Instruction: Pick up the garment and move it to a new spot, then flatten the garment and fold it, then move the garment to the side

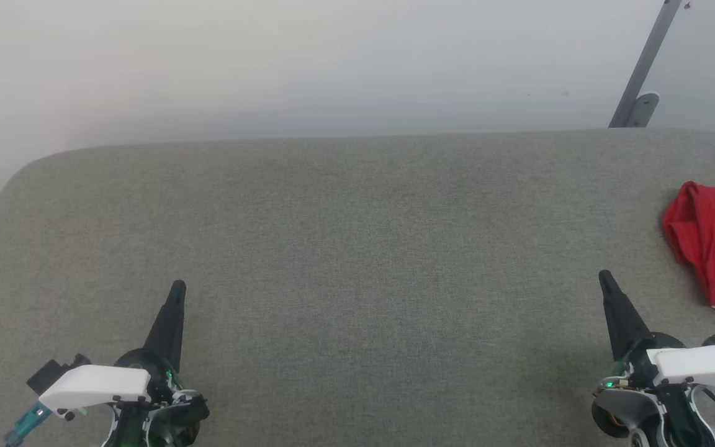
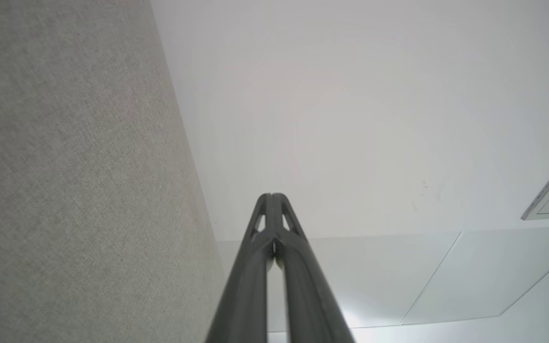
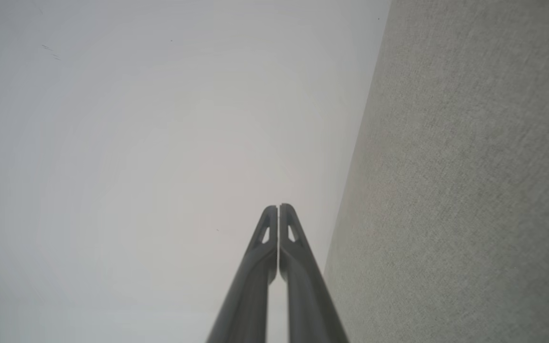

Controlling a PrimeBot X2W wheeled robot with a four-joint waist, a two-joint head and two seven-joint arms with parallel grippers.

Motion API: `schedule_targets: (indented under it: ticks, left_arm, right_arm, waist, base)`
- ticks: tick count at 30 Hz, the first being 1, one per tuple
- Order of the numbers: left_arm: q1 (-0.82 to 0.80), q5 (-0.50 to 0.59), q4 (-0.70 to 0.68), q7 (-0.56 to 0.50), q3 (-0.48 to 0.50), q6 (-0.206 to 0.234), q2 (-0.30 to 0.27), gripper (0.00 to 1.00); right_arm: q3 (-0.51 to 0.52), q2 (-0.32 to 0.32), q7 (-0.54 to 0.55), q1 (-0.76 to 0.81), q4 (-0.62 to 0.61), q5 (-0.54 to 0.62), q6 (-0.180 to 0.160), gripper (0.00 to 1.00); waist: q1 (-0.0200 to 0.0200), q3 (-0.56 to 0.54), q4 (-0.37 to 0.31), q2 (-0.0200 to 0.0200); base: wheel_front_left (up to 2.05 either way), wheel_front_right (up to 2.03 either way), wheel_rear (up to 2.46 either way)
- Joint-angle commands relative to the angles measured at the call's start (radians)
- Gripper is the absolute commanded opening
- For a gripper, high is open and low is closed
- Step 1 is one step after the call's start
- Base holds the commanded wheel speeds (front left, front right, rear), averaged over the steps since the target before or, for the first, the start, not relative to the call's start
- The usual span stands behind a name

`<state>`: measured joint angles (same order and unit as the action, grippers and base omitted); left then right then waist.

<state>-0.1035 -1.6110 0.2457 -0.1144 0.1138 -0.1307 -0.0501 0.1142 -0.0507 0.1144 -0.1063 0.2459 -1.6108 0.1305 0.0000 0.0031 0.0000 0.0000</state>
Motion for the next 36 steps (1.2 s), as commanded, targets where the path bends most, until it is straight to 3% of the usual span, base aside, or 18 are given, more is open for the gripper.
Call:
schedule_targets:
  ticks: [1, 36]
  left_arm:
    - [-0.011, -0.003, 0.000, -0.003, 0.000, 0.000, 0.003, 0.00]
    - [-0.011, -0.004, -0.001, -0.003, 0.000, 0.000, 0.003, 0.00]
  right_arm:
    - [0.001, 0.003, 0.002, -0.004, -0.003, -0.004, 0.000, 0.00]
    - [0.001, 0.003, 0.002, -0.004, -0.003, -0.004, 0.000, 0.00]
  waist:
    - [0.0000, 0.000, 0.000, 0.0000]
    - [0.0000, 0.000, 0.000, 0.0000]
  base:
    - [0.00, 0.00, 0.00]
    - [0.00, 0.00, 0.00]
